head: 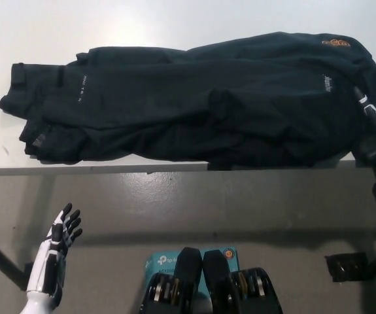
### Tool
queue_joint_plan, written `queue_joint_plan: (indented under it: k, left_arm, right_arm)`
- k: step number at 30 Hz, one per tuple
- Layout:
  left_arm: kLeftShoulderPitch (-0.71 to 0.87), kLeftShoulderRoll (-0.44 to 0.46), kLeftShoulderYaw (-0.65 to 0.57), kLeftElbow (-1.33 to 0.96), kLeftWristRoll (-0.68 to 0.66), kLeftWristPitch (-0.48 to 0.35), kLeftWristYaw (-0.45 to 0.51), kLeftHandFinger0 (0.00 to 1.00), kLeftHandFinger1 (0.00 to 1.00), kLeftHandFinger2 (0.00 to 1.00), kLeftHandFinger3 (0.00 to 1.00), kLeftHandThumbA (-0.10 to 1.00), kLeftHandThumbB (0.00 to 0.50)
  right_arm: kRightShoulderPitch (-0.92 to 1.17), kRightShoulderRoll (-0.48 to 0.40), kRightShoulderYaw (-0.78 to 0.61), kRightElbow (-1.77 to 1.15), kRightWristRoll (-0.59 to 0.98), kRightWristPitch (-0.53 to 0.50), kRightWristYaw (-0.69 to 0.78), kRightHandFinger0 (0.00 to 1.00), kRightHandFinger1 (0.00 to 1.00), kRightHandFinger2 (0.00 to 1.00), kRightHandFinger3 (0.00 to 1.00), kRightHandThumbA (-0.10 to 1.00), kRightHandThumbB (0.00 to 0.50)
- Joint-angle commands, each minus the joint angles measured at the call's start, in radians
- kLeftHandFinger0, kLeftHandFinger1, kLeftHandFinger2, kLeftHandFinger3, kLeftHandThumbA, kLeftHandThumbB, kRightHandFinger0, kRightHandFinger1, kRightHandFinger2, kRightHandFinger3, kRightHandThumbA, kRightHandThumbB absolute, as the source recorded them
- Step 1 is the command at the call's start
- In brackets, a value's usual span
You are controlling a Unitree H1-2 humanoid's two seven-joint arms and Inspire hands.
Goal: The robot grabs the right edges of the black jacket on the table, and folds it in half
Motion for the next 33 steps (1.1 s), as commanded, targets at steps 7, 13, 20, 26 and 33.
queue_joint_plan:
  k: [7,13,20,26,33]
  left_arm:
    - [-0.028,0.022,0.000,-0.016,0.010,-0.013,-0.005,1.00,1.00,1.00,1.00,1.00,0.191]
    - [-0.031,0.021,0.003,-0.016,0.021,-0.018,0.004,1.00,1.00,1.00,1.00,1.00,0.188]
    - [-0.043,0.024,0.001,0.002,0.029,-0.022,0.003,1.00,1.00,1.00,1.00,1.00,0.152]
    - [-0.046,0.023,0.002,0.004,0.022,-0.014,0.001,1.00,1.00,1.00,1.00,1.00,0.164]
    - [-0.047,0.024,-0.003,0.002,0.031,-0.019,-0.002,1.00,1.00,1.00,1.00,1.00,0.153]
  right_arm:
    - [-0.133,0.038,0.024,0.004,-0.115,-0.135,-0.314,0.00,0.00,0.15,0.67,-0.10,0.107]
    - [-0.140,0.049,0.011,-0.009,-0.110,-0.173,-0.336,0.00,0.00,0.55,0.79,-0.10,0.097]
    - [-0.131,0.059,0.028,-0.095,-0.141,-0.205,-0.364,0.00,0.12,0.69,1.00,-0.10,0.081]
    - [-0.137,0.055,0.030,-0.136,-0.150,-0.203,-0.371,0.00,0.19,0.67,1.00,-0.10,0.085]
    - [-0.151,0.032,0.038,-0.173,-0.178,-0.207,-0.400,0.00,0.21,0.69,0.87,-0.10,0.091]
